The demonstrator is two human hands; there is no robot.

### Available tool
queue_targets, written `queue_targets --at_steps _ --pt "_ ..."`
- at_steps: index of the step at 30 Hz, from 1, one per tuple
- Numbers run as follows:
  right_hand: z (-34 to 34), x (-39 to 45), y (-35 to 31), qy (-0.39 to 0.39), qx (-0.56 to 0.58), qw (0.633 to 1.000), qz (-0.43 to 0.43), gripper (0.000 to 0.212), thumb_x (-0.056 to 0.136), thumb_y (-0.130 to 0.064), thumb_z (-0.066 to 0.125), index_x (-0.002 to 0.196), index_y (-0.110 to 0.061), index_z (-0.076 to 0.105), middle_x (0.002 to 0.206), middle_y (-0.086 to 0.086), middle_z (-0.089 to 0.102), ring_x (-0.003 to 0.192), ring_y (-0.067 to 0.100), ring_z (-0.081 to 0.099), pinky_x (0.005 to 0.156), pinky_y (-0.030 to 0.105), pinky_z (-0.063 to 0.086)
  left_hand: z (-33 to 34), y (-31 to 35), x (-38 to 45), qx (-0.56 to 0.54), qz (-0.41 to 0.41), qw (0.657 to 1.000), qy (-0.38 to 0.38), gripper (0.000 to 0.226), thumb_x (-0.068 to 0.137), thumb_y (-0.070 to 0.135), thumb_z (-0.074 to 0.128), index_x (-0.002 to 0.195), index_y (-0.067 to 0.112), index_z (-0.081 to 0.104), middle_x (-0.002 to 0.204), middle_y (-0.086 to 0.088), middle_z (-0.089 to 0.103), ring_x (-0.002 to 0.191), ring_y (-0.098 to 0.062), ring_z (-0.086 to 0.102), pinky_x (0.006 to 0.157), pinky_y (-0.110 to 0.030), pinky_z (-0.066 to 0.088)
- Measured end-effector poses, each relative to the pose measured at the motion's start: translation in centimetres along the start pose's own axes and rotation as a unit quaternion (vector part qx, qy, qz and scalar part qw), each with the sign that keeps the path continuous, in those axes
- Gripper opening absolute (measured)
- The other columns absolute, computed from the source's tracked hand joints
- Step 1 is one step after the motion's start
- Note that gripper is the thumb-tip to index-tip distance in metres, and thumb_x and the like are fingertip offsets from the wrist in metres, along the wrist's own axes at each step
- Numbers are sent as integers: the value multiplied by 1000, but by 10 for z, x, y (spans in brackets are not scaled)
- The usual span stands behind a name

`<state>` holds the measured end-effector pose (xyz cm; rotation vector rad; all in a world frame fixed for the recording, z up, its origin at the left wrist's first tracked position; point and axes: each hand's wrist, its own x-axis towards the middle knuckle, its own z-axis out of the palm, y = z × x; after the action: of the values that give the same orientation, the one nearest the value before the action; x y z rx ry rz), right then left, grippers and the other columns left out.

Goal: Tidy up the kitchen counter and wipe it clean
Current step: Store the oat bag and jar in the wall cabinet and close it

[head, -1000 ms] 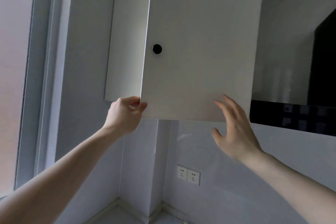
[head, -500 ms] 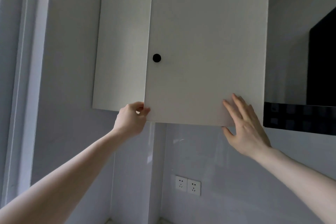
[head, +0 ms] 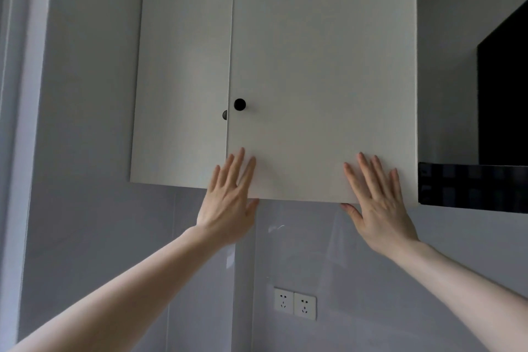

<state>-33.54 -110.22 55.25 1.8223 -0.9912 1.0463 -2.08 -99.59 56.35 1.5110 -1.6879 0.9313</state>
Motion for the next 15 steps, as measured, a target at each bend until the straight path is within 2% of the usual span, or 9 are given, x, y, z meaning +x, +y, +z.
queue_targets --at_steps 2,5,9,15 --pt "3 1 -1 1 -9 1000 5 76 97 -47 41 163 -19 14 170 9 -2 157 33 -1 122 63 10 12 7 5 9 21 999 -47 93 99 45 51 163 20 -11 167 -1 -31 155 -25 -25 129 -43 -2" --pt "9 2 -1 3 -22 1000 8 78 97 -47 44 163 -18 14 170 10 -1 157 34 -1 122 63 8 28 14 13 15 7 996 -89 103 96 44 54 160 19 -23 162 -1 -42 152 -27 -33 129 -42 -3" --pt "16 3 0 12 -47 999 10 76 97 -49 42 162 -18 16 170 10 2 157 35 1 122 63 8 43 17 20 12 -4 992 -126 109 92 34 56 157 19 -30 159 -1 -46 150 -29 -37 129 -44 -3" --pt "22 5 -1 17 -71 997 9 74 98 -49 40 162 -17 20 170 12 4 156 36 1 122 65 8 58 19 24 14 -11 989 -147 111 90 30 57 156 18 -33 157 -1 -48 149 -29 -37 129 -46 -6"
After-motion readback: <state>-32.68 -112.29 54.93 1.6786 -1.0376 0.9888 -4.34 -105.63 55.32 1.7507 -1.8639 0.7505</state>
